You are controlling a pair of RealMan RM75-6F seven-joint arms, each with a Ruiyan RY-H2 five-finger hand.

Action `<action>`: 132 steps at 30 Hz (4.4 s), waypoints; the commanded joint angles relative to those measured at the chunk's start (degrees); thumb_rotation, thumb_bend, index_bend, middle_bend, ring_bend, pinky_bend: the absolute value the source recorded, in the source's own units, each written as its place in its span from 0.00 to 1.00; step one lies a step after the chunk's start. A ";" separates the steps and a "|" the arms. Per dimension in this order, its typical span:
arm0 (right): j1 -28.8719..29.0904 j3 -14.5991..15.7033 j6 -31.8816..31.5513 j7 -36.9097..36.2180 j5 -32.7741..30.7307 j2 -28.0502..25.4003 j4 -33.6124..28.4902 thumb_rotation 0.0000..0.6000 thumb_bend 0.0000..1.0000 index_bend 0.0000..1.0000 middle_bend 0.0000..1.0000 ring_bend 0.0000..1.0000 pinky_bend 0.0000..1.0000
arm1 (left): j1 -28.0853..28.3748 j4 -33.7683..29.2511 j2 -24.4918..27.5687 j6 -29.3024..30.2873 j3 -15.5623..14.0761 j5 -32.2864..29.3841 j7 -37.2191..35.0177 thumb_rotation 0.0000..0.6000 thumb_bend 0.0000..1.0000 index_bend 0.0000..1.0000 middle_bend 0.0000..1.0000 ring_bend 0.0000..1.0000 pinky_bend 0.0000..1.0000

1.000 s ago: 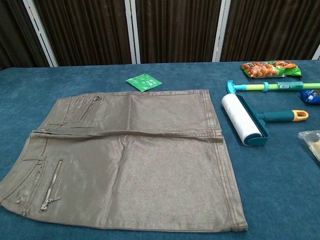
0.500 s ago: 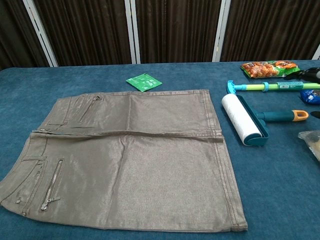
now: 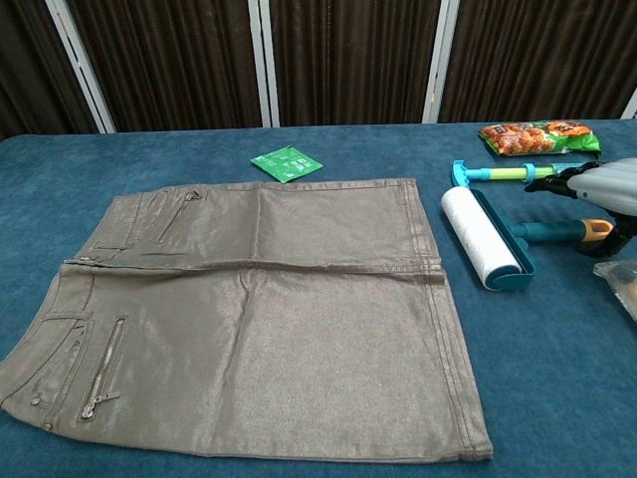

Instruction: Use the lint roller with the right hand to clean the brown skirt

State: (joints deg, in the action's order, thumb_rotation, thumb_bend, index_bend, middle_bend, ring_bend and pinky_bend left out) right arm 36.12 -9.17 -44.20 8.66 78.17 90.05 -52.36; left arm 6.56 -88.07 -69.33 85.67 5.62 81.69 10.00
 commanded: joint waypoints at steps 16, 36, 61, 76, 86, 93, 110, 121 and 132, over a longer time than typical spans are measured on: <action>3.50 0.72 0.47 -2.96 -0.04 7.32 10.16 1.00 0.47 0.17 0.18 0.06 0.03 | 0.37 0.47 -0.37 -0.73 0.42 -1.26 0.40 1.00 0.00 0.00 0.00 0.00 0.00; 3.62 4.16 -9.97 -9.71 7.10 6.03 10.86 1.00 0.87 0.48 0.51 0.39 0.38 | 0.44 0.00 -0.01 -0.58 0.05 -0.62 -0.33 1.00 0.00 0.00 0.00 0.00 0.00; 14.41 1.77 -2.15 32.05 3.60 3.66 -30.14 1.00 0.92 0.48 0.51 0.40 0.40 | 0.38 -0.75 1.56 -1.44 -0.55 -0.29 -3.41 1.00 0.00 0.00 0.00 0.00 0.00; 16.03 3.90 -1.89 45.42 -4.37 11.31 -26.71 1.00 0.94 0.48 0.51 0.40 0.40 | 0.30 -0.23 2.25 -2.08 -0.24 -1.37 -5.32 1.00 0.00 0.00 0.00 0.00 0.00; 14.14 5.64 -6.26 42.83 -1.30 6.06 -17.59 1.00 0.95 0.48 0.52 0.40 0.40 | 0.54 -0.64 1.94 -2.22 -0.47 -0.90 -4.63 1.00 0.00 0.00 0.00 0.00 0.00; 13.21 5.97 -7.38 40.16 -0.37 3.45 -12.84 1.00 0.96 0.48 0.52 0.40 0.40 | 0.71 -1.09 1.63 -2.05 -0.70 -0.30 -3.65 1.00 0.00 0.00 0.00 0.00 0.00; 15.30 6.65 -7.51 45.38 4.04 4.76 -21.55 1.00 0.96 0.48 0.52 0.41 0.40 | 0.82 -1.47 1.89 -2.13 -0.79 -0.10 -3.96 1.00 0.00 0.00 0.00 0.00 0.00; 18.66 5.45 -3.60 53.52 2.19 11.82 -27.47 1.00 0.96 0.48 0.52 0.41 0.40 | 0.82 -0.89 1.95 -2.55 -0.70 -0.77 -4.41 1.00 0.00 0.00 0.00 0.00 0.00; 18.64 5.25 -4.23 55.83 0.27 12.94 -25.80 1.00 0.96 0.48 0.52 0.41 0.40 | 0.84 -0.42 2.11 -2.91 -0.63 -1.18 -5.15 1.00 0.00 0.00 0.00 0.00 0.00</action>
State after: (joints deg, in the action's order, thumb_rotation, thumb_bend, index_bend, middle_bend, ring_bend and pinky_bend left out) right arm 54.92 -3.88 -48.20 64.52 78.58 103.26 -78.41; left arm 7.39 -88.49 -67.21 82.77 4.99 80.52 4.86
